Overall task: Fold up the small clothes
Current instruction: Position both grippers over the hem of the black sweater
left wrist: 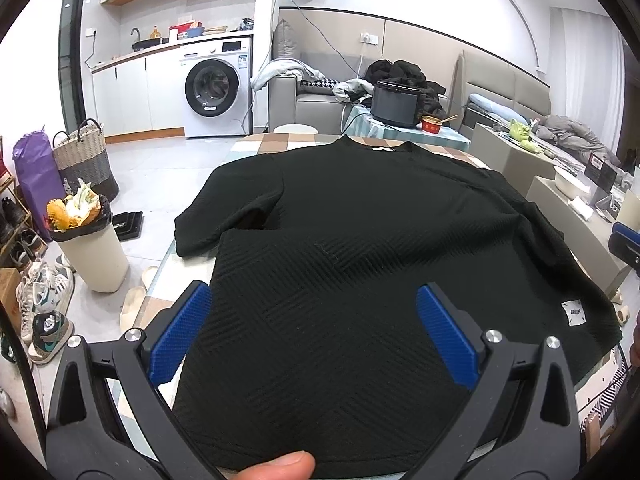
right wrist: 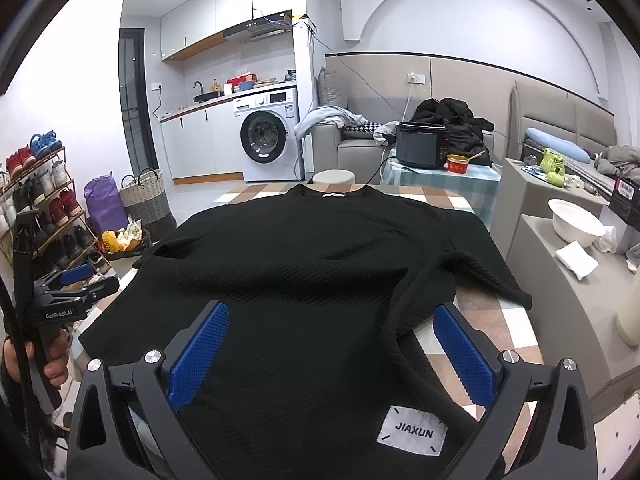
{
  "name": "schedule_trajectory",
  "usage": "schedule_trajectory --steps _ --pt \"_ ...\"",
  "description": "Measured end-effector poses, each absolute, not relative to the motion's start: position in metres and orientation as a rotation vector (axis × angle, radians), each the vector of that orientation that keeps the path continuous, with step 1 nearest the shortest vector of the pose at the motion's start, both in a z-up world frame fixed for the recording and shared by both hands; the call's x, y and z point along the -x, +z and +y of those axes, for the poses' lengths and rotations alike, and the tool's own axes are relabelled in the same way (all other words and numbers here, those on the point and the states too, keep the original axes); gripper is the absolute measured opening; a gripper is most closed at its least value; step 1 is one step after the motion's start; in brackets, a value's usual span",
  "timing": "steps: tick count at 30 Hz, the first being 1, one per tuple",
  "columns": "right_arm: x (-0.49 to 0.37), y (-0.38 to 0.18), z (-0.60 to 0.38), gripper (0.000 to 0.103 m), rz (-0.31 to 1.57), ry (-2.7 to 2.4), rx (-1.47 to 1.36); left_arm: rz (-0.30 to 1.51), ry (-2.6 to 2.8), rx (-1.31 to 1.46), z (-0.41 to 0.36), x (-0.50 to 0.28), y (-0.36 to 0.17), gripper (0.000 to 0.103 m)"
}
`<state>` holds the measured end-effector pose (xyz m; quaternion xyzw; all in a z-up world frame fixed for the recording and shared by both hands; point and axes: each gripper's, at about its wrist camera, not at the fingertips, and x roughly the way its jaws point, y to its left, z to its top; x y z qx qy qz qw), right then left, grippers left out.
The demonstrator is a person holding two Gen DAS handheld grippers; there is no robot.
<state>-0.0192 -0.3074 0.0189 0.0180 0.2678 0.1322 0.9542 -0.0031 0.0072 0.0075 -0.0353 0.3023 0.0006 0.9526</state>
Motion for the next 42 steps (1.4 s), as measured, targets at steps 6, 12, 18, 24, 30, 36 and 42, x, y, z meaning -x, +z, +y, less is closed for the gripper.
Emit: schedule_trajectory --steps 6,12,18,24,30,36,42 --pt "0.019 0.024 -0.306 0.103 0.539 0.255 -0.021 0.617 -0.004 0.08 0.007 0.005 0.009 0.102" --pt "0.025 0.028 -0.303 0.103 0.511 0.256 -0.036 0.618 -0.007 0.08 0.007 0.007 0.011 0.102" --pt "0.034 0.028 -0.306 0.103 0.487 0.273 -0.056 0.606 -0.004 0.064 0.004 0.011 0.013 0.102" --pt "0.035 0.028 -0.305 0.103 0.488 0.27 -0.057 0.598 -0.009 0.052 -0.001 0.016 0.014 0.102" --pt "0.036 0.027 -0.305 0.103 0.488 0.27 -0.034 0.612 -0.015 0.044 -0.003 0.015 0.01 0.102" --pt "0.036 0.024 -0.305 0.103 0.485 0.262 -0.028 0.622 -0.011 0.041 -0.003 0.011 0.006 0.102" --pt "0.029 0.018 -0.305 0.103 0.517 0.273 -0.039 0.657 -0.011 0.044 -0.002 -0.004 -0.005 0.102"
